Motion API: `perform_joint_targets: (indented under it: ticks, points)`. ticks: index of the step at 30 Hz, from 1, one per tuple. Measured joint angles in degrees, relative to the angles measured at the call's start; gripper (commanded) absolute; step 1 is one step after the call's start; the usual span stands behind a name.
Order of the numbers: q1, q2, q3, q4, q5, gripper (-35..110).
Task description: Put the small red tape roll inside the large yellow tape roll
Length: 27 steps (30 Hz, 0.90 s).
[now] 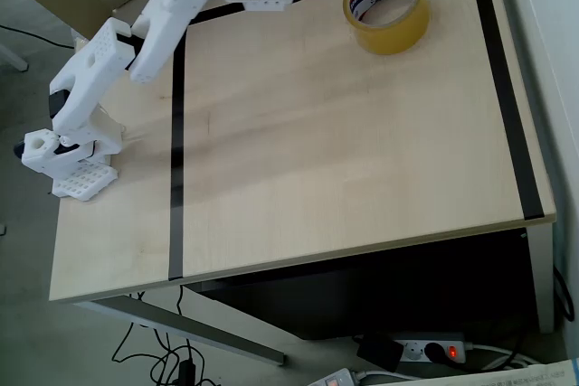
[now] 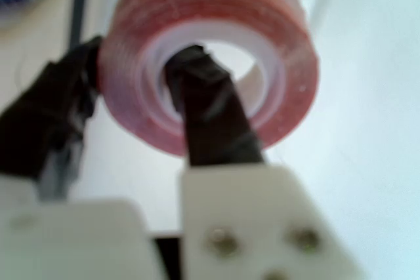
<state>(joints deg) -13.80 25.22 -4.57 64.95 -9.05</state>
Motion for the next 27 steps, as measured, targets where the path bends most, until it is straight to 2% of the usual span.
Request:
perform_joint_targets:
  ticks: [6,12,19,21,23,27]
  points:
    - [0.4,-6.9,0.1,-2.6,0.0,0]
    - [0.5,-8.3,2.6,-4.0,0.0,18]
    - [0.4,-8.2,3.3,-3.3,0.0,24]
    - [0.4,-8.0,3.3,-2.5,0.0,17]
    - [0.6,-6.9,3.3,-0.4,0.0,0]
    - [2.3,-3.2,3.3,8.8,0.0,0]
